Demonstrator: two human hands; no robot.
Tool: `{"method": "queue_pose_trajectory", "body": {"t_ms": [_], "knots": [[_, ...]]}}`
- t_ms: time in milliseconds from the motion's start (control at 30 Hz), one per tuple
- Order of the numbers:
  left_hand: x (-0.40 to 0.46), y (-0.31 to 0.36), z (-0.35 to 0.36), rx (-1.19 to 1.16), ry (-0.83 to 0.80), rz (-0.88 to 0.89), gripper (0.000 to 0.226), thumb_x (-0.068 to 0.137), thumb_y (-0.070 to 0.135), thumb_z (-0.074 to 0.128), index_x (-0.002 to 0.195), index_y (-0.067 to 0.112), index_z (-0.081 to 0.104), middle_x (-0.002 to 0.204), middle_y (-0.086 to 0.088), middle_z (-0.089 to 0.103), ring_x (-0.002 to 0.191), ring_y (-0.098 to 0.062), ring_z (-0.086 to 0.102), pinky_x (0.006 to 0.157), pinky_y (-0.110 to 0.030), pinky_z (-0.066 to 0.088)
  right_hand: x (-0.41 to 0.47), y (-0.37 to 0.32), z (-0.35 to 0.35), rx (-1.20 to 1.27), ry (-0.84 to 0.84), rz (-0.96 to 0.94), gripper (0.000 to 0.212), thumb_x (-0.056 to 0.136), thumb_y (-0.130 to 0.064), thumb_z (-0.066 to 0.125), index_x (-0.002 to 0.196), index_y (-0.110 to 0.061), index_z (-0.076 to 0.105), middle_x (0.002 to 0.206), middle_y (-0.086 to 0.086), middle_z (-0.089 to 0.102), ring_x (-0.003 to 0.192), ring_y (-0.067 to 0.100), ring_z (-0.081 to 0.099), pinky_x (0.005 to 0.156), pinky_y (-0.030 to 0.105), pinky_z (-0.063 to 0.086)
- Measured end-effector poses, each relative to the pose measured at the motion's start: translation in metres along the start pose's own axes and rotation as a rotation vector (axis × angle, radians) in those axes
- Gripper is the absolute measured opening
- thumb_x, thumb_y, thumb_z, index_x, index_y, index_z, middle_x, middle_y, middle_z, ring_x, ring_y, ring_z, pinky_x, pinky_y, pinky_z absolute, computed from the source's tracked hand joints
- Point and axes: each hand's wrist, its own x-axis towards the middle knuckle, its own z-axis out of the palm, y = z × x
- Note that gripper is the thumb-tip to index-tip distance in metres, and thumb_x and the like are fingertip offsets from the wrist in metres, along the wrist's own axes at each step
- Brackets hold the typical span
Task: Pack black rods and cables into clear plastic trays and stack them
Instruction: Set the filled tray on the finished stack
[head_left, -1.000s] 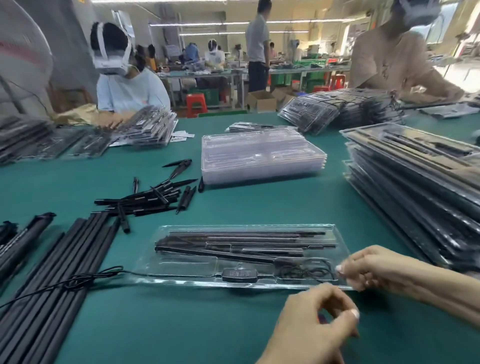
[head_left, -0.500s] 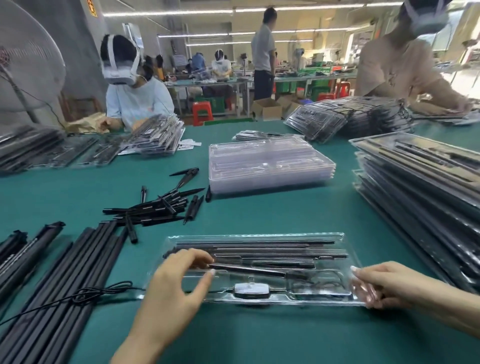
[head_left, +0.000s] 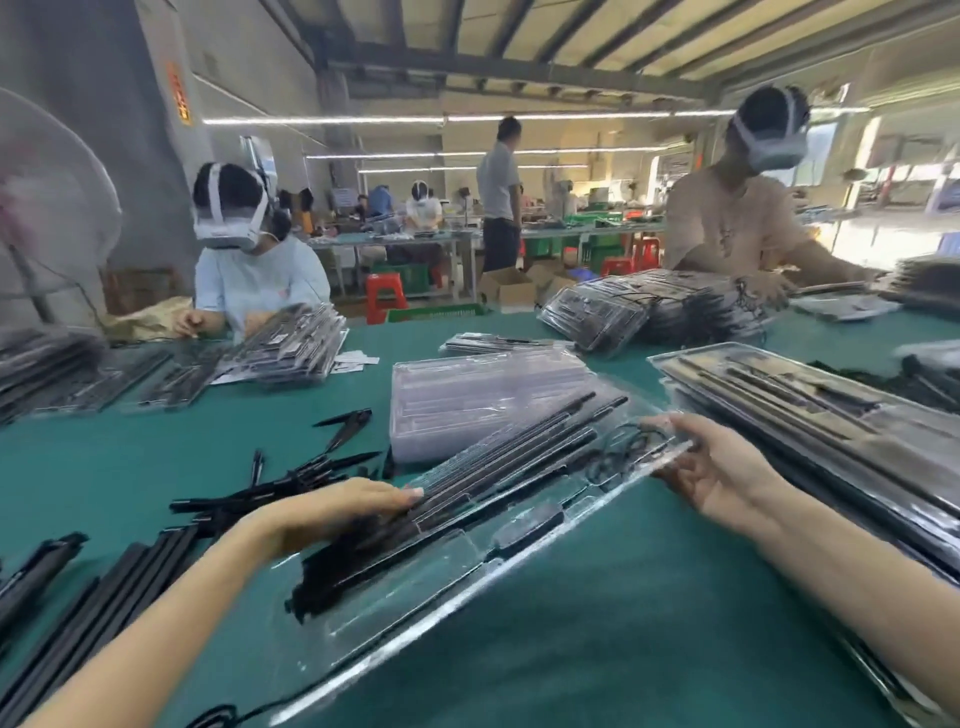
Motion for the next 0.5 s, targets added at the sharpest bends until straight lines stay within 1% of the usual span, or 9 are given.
{"method": "queue_pose_trajectory", "body": {"t_ms": [67,133,167,233,300,367,433,467,500], "knots": [[0.0,0.008,0.005,-0.122,-0.052,0.055,0.052,0.064,0.069,0.073,0.1,0.031,0.07,0.114,0.016,0.065,0.107,-0.004,0.056,0.091,-0.018,0.036,0.003,-0.029,0.001,-0.035,0.015,0.036,0.018,0.095,-0.026,0.054,0.087,-0.01,0.058,0.044,0.004,0.057,0.029,0.007,0.047,0.028,0.012,0.036],[-0.001,0.026,0.016,-0.273,-0.133,0.165,0.054,0.073,0.054,0.076,0.112,0.019,0.067,0.125,-0.007,0.064,0.112,-0.018,0.057,0.1,-0.032,0.039,0.002,-0.059,-0.002,-0.049,0.016,0.059,0.028,0.091,-0.035,0.059,0.088,-0.007,0.055,0.058,0.005,0.055,0.039,0.01,0.048,0.031,0.012,0.037],[-0.003,0.042,0.023,-0.339,-0.161,0.215,0.052,0.074,0.05,0.076,0.114,0.019,0.068,0.124,-0.008,0.065,0.111,-0.02,0.06,0.099,-0.029,0.044,0.001,-0.074,-0.005,-0.016,0.008,0.054,0.035,0.09,-0.039,0.06,0.09,-0.004,0.054,0.067,0.006,0.053,0.046,0.012,0.05,0.034,0.013,0.041],[-0.006,0.083,0.035,-0.428,-0.109,0.285,0.035,0.071,0.045,0.077,0.097,0.021,0.077,0.105,-0.003,0.073,0.094,-0.017,0.068,0.079,-0.018,0.052,-0.005,-0.101,-0.013,0.074,-0.047,0.027,0.049,0.089,-0.049,0.056,0.098,-0.001,0.053,0.082,0.01,0.057,0.066,0.017,0.056,0.046,0.02,0.053],[-0.007,0.129,0.052,-0.544,-0.065,0.278,0.022,0.077,0.035,0.067,0.076,0.017,0.079,0.085,-0.003,0.074,0.072,-0.016,0.07,0.059,-0.017,0.053,-0.018,-0.123,-0.028,0.05,-0.134,0.036,0.061,0.087,-0.053,0.055,0.113,0.002,0.052,0.103,0.014,0.063,0.087,0.024,0.062,0.06,0.033,0.06],[0.0,0.17,0.074,-0.611,-0.03,0.268,0.035,0.09,0.026,0.052,0.068,0.01,0.074,0.073,-0.007,0.069,0.057,-0.016,0.065,0.052,-0.022,0.053,-0.037,-0.14,-0.047,-0.14,-0.23,0.08,0.073,0.076,-0.049,0.064,0.126,0.002,0.048,0.116,0.018,0.065,0.097,0.029,0.067,0.067,0.037,0.06],[0.009,0.208,0.103,-0.699,-0.025,0.275,0.043,0.097,0.023,0.047,0.066,0.006,0.07,0.06,-0.004,0.066,0.047,-0.013,0.063,0.044,-0.021,0.052,-0.059,-0.154,-0.068,-0.416,-0.301,0.099,0.077,0.063,-0.046,0.071,0.124,-0.003,0.052,0.106,0.013,0.071,0.083,0.024,0.071,0.061,0.033,0.058],[0.014,0.225,0.118,-0.73,-0.025,0.273,0.038,0.099,0.022,0.046,0.075,0.005,0.069,0.06,-0.004,0.067,0.05,-0.014,0.065,0.046,-0.022,0.053,-0.07,-0.162,-0.078,-0.56,-0.283,0.087,0.072,0.06,-0.044,0.072,0.119,-0.006,0.057,0.097,0.008,0.073,0.077,0.021,0.071,0.058,0.031,0.058],[0.021,0.241,0.133,-0.742,-0.024,0.265,0.031,0.1,0.022,0.046,0.088,0.003,0.067,0.069,-0.006,0.069,0.061,-0.016,0.067,0.058,-0.025,0.057,-0.077,-0.17,-0.089,-0.704,-0.225,0.053,0.063,0.06,-0.041,0.073,0.113,-0.009,0.061,0.091,0.003,0.073,0.077,0.018,0.07,0.057,0.03,0.057]]}}
